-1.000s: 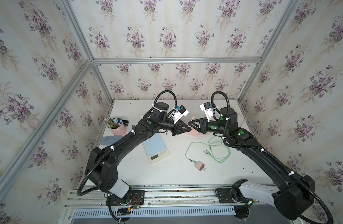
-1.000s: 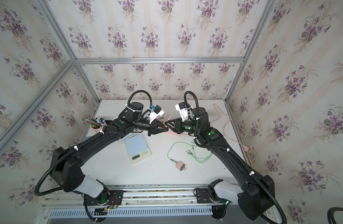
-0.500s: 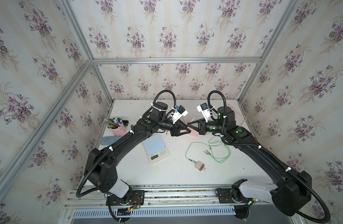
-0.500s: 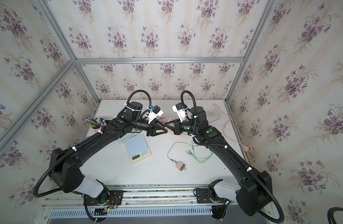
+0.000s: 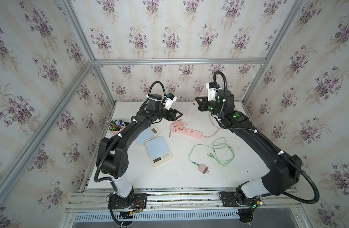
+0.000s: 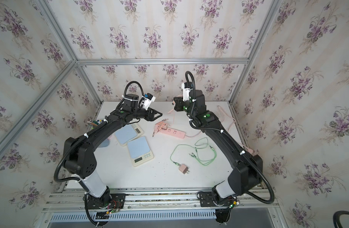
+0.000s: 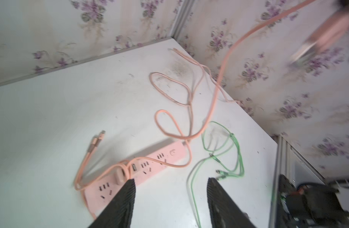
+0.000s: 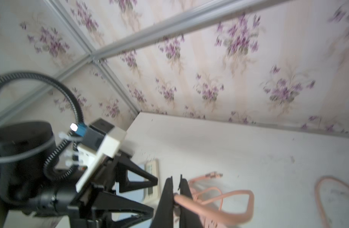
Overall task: Charge the electronic scale
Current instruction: Move the socket to the center of the board.
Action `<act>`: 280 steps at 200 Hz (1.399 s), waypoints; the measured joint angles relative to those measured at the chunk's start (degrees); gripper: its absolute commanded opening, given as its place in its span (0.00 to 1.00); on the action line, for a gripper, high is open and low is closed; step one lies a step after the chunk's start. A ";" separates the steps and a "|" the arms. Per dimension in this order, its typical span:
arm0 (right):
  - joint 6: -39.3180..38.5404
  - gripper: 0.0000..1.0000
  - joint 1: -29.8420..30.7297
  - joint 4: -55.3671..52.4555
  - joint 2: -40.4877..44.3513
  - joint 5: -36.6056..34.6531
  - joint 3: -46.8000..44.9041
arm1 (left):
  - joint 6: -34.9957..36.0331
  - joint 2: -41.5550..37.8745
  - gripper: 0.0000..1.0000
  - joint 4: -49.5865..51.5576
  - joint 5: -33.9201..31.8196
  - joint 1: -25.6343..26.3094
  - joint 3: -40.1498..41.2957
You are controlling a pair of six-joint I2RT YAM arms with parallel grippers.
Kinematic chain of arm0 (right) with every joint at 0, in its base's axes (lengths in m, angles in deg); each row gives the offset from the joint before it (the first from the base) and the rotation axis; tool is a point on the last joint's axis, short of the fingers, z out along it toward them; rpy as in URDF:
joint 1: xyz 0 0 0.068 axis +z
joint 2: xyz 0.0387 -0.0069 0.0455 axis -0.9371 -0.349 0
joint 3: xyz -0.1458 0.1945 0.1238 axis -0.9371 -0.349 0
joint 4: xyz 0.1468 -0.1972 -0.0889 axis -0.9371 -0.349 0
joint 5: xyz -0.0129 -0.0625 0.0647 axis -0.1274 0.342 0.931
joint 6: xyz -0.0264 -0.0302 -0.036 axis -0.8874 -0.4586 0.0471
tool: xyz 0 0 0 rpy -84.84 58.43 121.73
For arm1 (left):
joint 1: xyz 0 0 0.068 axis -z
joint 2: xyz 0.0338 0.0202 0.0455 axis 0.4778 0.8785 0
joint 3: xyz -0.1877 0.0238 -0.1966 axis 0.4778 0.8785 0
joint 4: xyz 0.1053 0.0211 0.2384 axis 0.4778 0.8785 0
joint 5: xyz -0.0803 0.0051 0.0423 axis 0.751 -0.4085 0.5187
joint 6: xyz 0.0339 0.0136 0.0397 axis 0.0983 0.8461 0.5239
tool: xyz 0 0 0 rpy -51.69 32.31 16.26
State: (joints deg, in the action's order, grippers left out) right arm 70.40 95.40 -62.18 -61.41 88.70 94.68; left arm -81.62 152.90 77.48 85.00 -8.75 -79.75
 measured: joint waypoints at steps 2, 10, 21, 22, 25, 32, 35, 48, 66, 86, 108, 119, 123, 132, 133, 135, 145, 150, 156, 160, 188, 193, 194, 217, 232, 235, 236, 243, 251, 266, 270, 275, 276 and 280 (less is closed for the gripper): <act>-0.09 0.00 -0.13 0.09 -0.48 -0.39 0.79 | -0.20 0.59 0.56 -0.07 -0.24 -0.11 -0.55; -0.42 0.00 -0.68 0.17 -2.80 -2.27 4.28 | -1.29 4.33 0.56 -0.33 -1.75 -0.83 -3.72; -0.87 0.00 -1.38 0.04 -4.83 -4.39 6.71 | -2.62 9.18 0.52 -0.81 -3.15 -1.62 -7.45; -0.90 0.00 -1.40 0.04 -4.90 -4.52 6.75 | -2.73 9.49 0.51 -0.79 -3.23 -1.66 -7.69; -1.01 0.00 -1.51 0.13 -5.20 -5.05 6.82 | -3.10 10.84 0.51 -0.66 -3.61 -1.86 -8.72; -0.98 0.00 -1.62 0.17 -5.64 -5.77 6.38 | -4.00 13.97 0.50 -0.33 -4.13 -2.25 -11.15; -0.98 0.00 -1.62 0.20 -5.73 -5.79 5.97 | -4.31 15.28 0.49 -0.22 -4.26 -2.43 -12.22; -1.09 0.00 -1.46 0.11 -6.03 -6.49 3.61 | -5.53 20.46 0.46 0.31 -5.01 -2.73 -16.31; -2.32 0.00 -1.88 -1.64 -7.04 -8.96 2.21 | -7.04 26.27 0.43 1.68 -5.16 -2.54 -20.85; -5.05 0.00 -5.33 -4.13 -8.37 -12.81 5.70 | -7.96 29.73 0.42 2.82 -5.01 -2.51 -22.56; -7.52 0.00 -11.41 -5.42 -8.79 -16.94 12.02 | -8.35 30.40 0.42 4.17 -4.83 -2.51 -21.70; -8.39 0.00 -13.68 -5.14 -8.20 -19.80 13.33 | -8.33 30.27 0.42 4.22 -4.83 -2.51 -20.90; -8.72 0.00 -14.27 -5.14 -7.85 -20.61 13.40 | -8.28 30.21 0.42 4.24 -4.85 -2.54 -20.57; -9.33 0.00 -14.64 -5.14 -7.13 -21.70 12.94 | -8.04 30.10 0.42 4.55 -4.85 -2.56 -19.82; -9.38 0.00 -14.64 -5.11 -7.06 -21.73 12.87 | -8.00 30.08 0.42 4.57 -4.85 -2.56 -19.76; -9.46 0.00 -14.62 -5.09 -6.93 -21.73 12.68 | -7.87 30.05 0.42 4.61 -4.85 -2.56 -19.58; -10.03 0.00 -14.58 -5.01 -6.27 -21.68 11.32 | -7.69 30.05 0.42 4.87 -4.85 -2.56 -18.91; -10.01 0.00 -14.51 -5.03 -6.12 -21.66 10.62 | -7.69 30.05 0.42 5.09 -4.85 -2.54 -18.60; -10.01 0.00 -14.49 -5.01 -6.08 -21.31 9.77 | -7.63 30.05 0.43 5.20 -4.83 -2.49 -18.25; -9.94 0.00 -14.49 -5.01 -6.08 -20.87 9.01 | -7.37 30.05 0.43 5.27 -4.83 -2.45 -18.05; -8.61 0.00 -14.64 -6.05 -6.21 -17.77 4.94 | -6.67 30.10 0.43 6.21 -4.74 -1.90 -17.40; -8.44 0.00 -14.64 -6.16 -6.19 -16.85 4.44 | -6.49 30.10 0.43 6.56 -4.63 -1.79 -17.25; -8.39 0.00 -14.64 -6.19 -6.19 -16.74 4.37 | -6.40 30.10 0.43 6.67 -4.61 -1.77 -17.18; -7.17 0.00 -14.53 -6.05 -5.97 -10.62 2.14 | -5.84 29.90 0.43 7.85 -4.09 -1.20 -15.08; -6.69 0.00 -13.79 -5.62 -5.68 -6.64 -0.02 | -5.84 28.65 0.43 7.78 -3.82 -0.90 -12.07; -6.62 0.00 -13.62 -5.62 -5.57 -6.12 -0.48 | -5.81 28.26 0.43 7.69 -3.82 -0.85 -11.39; -6.60 0.00 -13.57 -5.64 -5.57 -5.99 -0.57 | -5.81 28.17 0.43 7.72 -3.82 -0.85 -11.26; -6.19 0.00 -12.92 -5.55 -5.33 -4.46 -1.92 | -5.84 27.19 0.43 7.72 -3.82 -0.70 -9.73; -6.08 0.00 -12.02 -5.57 -5.03 -2.95 -3.39 | -5.86 25.83 0.43 7.50 -3.80 -0.42 -7.58; -6.05 0.00 -10.27 -5.57 -4.31 -0.52 -6.21 | -5.92 23.21 0.44 6.80 -3.96 0.22 -3.56; -6.05 0.00 -9.68 -5.55 -4.07 -0.07 -7.08 | -5.99 22.34 0.44 6.51 -4.02 0.42 -2.19; -6.03 0.00 -9.03 -5.55 -3.78 0.55 -8.07 | -6.01 21.35 0.44 6.36 -4.09 0.63 -0.81; -6.03 0.00 -8.92 -5.60 -3.74 0.63 -8.20 | -6.01 21.20 0.44 6.36 -4.11 0.68 -0.61; -6.01 0.00 -8.35 -5.75 -3.50 1.07 -9.01 | -6.10 20.17 0.44 6.47 -4.17 0.92 0.68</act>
State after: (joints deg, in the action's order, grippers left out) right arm 64.39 87.05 -67.93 -64.91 89.77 85.68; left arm -87.72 173.07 83.95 80.83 -7.83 -79.07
